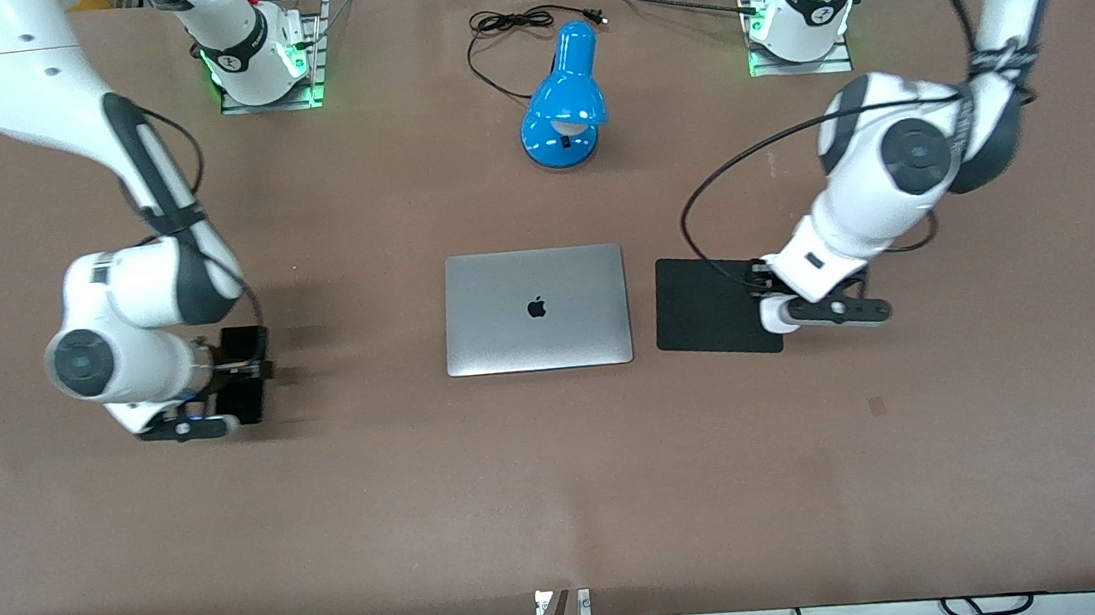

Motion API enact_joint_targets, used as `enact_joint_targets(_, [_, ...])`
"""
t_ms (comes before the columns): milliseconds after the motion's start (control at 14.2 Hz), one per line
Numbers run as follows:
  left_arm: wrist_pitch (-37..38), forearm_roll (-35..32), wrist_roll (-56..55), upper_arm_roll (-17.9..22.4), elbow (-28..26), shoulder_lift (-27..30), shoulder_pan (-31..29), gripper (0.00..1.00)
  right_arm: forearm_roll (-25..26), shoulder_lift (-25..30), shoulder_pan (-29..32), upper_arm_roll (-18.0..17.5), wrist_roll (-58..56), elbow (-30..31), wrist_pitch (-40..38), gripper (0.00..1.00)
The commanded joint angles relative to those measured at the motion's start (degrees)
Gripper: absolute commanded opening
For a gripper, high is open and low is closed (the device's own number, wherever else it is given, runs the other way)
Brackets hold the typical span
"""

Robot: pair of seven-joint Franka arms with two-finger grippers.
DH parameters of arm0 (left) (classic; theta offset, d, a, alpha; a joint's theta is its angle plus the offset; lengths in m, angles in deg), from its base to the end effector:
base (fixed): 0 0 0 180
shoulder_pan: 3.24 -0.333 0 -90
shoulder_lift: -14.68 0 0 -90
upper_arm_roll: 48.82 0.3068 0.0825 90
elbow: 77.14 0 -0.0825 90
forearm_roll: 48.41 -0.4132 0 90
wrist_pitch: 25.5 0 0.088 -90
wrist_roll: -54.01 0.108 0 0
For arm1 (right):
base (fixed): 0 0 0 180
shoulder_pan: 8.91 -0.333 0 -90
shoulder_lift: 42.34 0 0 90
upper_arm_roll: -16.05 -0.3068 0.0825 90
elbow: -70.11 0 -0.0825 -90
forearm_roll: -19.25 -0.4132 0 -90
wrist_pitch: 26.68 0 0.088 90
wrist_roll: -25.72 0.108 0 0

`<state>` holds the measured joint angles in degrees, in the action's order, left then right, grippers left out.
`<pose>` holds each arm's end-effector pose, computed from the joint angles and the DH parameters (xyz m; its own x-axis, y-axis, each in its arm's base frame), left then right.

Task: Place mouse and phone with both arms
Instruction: 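Carry the phone toward the laptop while the left gripper carries the mouse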

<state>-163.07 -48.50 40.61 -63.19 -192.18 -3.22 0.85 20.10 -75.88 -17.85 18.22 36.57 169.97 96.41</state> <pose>0.5972 -0.1956 0.2839 0.9950 -0.0708 0.0698 -0.0772 -0.9926 0.0939 0.6578 0.0788 0.1974 0.9835 -0.0622 -0.1697 -0.0519 -0.9965 0.0648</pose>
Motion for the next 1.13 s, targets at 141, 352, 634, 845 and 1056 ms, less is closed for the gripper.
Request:
enact_joint_targets(141, [-16.2,-1.7,-1.1,0.0,-6.7,-7.0,0.0,0.33,-4.4,0.1,-3.4,-2.1,4.1,0.9,0.8,0.49])
enact_joint_targets(352, [-20.6,-1.7,-1.1,0.0,-8.4,-8.6,0.1,0.34,-7.3,0.2,-3.7,-5.1,4.4,0.9,1.0,0.51])
enact_joint_targets(634, [-23.1,-1.7,-1.2,0.0,-8.4,-10.7,0.1,0.34,-7.3,-0.6,-7.3,-5.3,7.9,1.4,3.6,0.52])
enact_joint_targets(845, [-24.1,-1.7,-1.2,0.0,-8.4,-11.5,0.3,0.38,-7.3,-2.8,-8.5,-5.3,7.9,2.1,8.3,0.52])
enact_joint_targets(1056, [-24.2,-1.6,-1.2,0.1,-8.2,-11.5,0.2,0.82,-7.3,-3.5,-11.1,-5.3,11.4,2.1,9.8,0.52])
